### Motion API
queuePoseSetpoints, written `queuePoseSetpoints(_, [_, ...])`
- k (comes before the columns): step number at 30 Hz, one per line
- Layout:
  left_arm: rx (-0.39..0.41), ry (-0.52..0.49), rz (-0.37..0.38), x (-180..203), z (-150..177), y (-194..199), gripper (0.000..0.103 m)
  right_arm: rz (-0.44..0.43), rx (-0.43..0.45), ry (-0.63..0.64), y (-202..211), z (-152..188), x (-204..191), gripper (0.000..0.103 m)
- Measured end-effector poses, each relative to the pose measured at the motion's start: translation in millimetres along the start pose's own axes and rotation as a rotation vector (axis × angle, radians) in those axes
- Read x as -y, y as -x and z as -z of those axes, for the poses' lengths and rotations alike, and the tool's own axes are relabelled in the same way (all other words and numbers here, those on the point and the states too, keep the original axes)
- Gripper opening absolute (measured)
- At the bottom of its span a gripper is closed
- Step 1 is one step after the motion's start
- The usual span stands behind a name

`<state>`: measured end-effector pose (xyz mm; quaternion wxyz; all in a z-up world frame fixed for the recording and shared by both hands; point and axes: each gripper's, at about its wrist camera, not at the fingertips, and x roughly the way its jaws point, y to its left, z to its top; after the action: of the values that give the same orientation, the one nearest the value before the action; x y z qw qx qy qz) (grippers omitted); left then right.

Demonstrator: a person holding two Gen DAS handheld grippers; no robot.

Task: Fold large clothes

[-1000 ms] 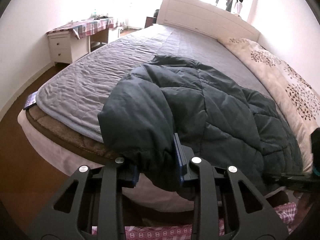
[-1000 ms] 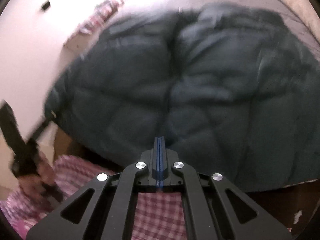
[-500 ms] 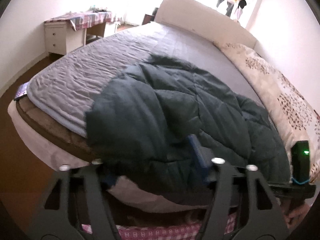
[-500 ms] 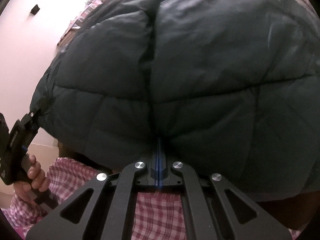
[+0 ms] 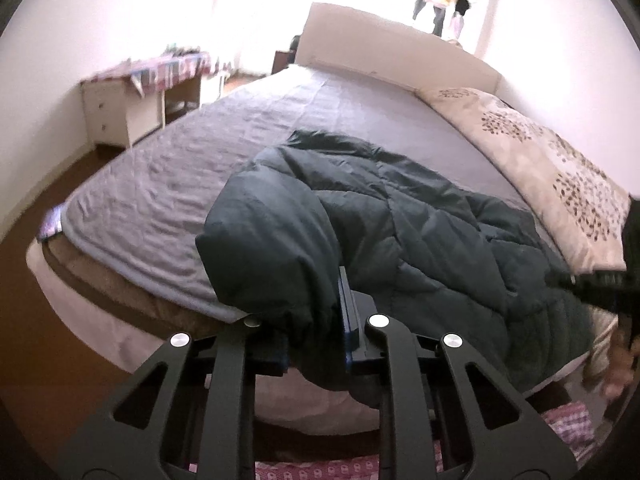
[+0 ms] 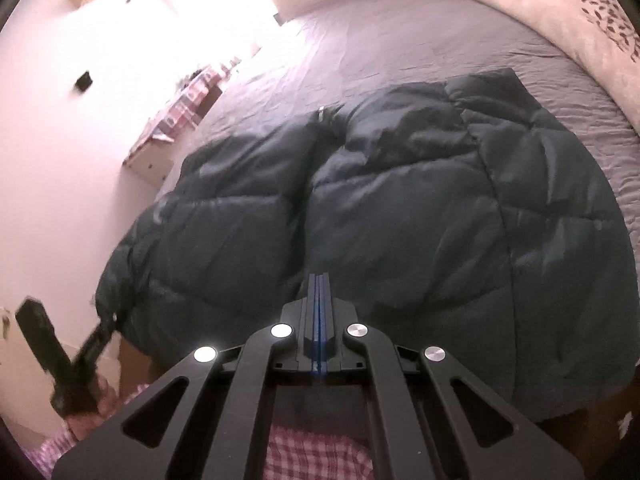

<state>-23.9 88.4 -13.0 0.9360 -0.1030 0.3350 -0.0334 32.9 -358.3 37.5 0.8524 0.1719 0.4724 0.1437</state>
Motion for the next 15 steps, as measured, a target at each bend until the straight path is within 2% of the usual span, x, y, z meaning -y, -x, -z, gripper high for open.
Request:
queuePoseSetpoints(3, [0.024, -0.043, -0.007, 8, -3, 7, 0.017, -0.062, -0.005, -0.042, -16, -19, -4, 0.005])
queuePoseSetpoints(7, [0.032, -0.059, -0.011, 11, -7, 13, 0.017, -0.069, -0.040, -0.047, -57, -43, -26, 0.005])
queuePoseSetpoints(9, [0.033, -0.060, -0.010, 12, -8, 16, 0.017, 0.018, -0.090, -0.033, -85, -52, -31, 0.005])
queuePoseSetpoints(11, [0.039, -0.068, -0.002, 14, -10, 17, 0.017, 0.148, -0.155, -0.013, -112, -53, -30, 0.000])
queuePoseSetpoints(15, [0.063, -0.100, 0.004, 20, -14, 23, 0.017, 0.155, -0.188, 0.021, -132, -53, -27, 0.000])
